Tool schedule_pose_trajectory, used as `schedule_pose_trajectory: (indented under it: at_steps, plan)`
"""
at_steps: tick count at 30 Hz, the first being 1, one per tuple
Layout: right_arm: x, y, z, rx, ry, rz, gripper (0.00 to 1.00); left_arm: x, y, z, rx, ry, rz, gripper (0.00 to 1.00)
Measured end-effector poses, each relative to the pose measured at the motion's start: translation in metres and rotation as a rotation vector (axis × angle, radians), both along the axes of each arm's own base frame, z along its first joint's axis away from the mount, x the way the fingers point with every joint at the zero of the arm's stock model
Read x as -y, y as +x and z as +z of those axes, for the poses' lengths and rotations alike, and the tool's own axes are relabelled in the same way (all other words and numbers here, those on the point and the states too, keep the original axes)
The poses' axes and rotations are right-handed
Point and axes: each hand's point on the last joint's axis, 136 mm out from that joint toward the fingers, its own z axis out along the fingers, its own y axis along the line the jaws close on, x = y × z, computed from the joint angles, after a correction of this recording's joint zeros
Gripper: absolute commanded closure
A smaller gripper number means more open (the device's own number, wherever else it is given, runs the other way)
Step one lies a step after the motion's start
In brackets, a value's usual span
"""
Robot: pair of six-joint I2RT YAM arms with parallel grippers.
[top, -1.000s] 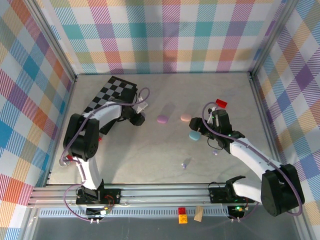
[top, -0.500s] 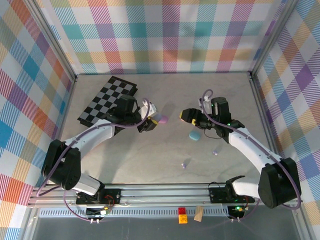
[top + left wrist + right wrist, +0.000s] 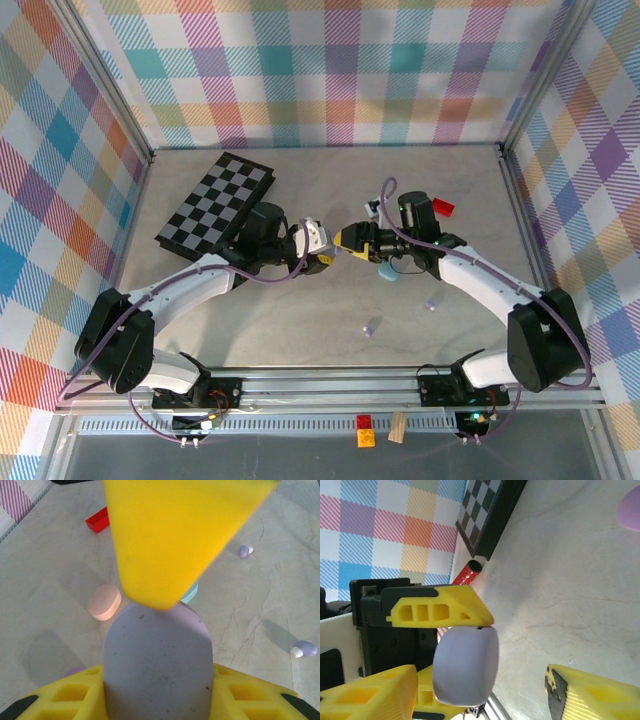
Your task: Insert wireless bluetooth earbuds into charging case
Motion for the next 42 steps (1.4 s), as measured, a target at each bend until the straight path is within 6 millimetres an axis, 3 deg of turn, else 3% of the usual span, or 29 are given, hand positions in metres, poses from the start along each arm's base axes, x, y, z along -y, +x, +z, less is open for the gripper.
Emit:
schedule_pose_trajectory:
  at_steps: [12, 19, 26, 34, 38, 42]
  plan:
    - [-0.009, -0.004, -0.004, -0.027, 0.010, 0.029, 0.80, 0.003, -0.003, -0.002, 0.012, 0.016, -0.008, 0.57]
    - [-0.005, -0.002, 0.001, -0.023, 0.020, 0.012, 0.84, 0.004, -0.002, 0.006, 0.035, -0.051, 0.016, 0.25]
    - [0.016, -0.001, 0.036, 0.038, 0.161, -0.035, 0.87, -0.004, -0.004, 0.024, 0.036, -0.262, 0.062, 0.14]
    - [0.021, 0.002, 0.075, 0.042, 0.389, -0.046, 0.92, 0.000, -0.015, 0.070, 0.094, -0.500, 0.006, 0.20]
    - [0.019, 0.006, 0.083, 0.008, 0.475, -0.045, 0.92, 0.001, -0.018, 0.090, 0.125, -0.591, -0.023, 0.27]
    - [0.018, 0.007, 0.086, -0.028, 0.532, -0.038, 0.92, 0.004, -0.011, 0.094, 0.121, -0.655, -0.027, 0.33]
